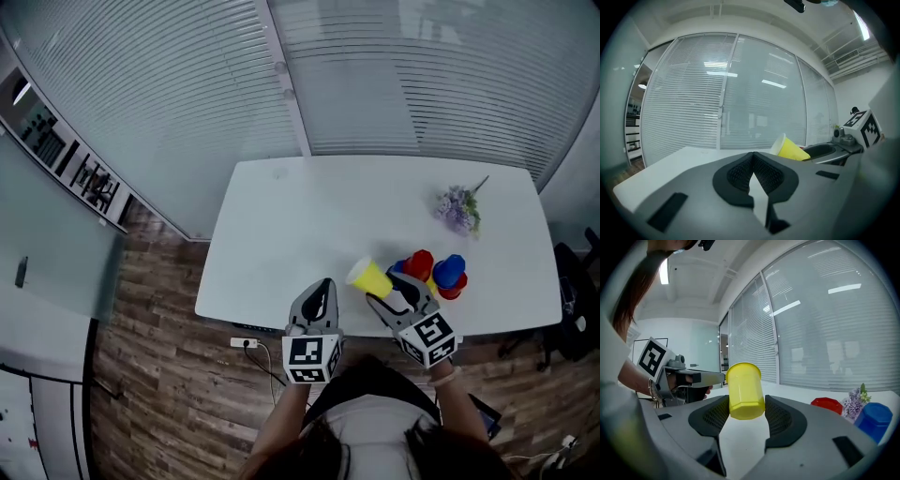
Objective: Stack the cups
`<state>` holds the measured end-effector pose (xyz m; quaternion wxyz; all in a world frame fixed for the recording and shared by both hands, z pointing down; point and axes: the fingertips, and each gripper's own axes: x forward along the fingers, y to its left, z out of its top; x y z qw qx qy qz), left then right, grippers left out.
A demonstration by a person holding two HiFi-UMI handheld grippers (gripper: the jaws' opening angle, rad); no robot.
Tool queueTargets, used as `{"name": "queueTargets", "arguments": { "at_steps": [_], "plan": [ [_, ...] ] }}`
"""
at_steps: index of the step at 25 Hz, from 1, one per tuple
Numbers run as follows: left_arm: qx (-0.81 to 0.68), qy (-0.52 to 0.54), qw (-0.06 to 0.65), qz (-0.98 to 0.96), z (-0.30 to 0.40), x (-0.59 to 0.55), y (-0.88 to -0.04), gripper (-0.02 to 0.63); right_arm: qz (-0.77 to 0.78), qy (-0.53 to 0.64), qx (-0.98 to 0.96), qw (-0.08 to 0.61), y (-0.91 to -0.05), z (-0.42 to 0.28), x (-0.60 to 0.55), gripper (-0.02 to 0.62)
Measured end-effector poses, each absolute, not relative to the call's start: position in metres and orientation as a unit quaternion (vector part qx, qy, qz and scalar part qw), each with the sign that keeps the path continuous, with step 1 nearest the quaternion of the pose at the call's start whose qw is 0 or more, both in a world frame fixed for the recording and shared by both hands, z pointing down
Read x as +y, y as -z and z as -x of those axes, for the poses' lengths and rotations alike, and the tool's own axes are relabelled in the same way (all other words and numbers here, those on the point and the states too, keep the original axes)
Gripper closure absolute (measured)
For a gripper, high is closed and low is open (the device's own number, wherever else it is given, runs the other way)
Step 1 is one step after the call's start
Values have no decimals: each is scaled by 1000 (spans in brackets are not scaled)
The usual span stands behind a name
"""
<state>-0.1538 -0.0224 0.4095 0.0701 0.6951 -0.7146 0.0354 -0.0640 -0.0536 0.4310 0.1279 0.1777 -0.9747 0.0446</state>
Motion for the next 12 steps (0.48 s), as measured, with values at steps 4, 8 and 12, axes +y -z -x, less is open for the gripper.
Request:
{"name": "queueTargets", "arguments": {
  "at_steps": [4, 8, 12],
  "plan": [
    [-697, -29, 74, -712, 140, -31, -409, 589, -199, -43, -972, 116, -425, 47, -55, 334],
    [-680, -26, 76, -729, 125, -40, -408, 589, -219, -38, -969, 109, -418, 32, -55, 334],
    [-661, -29, 75, -746, 107, -46, -408, 589, -241, -30, -964, 104, -411, 10, -57, 334]
  ]
}}
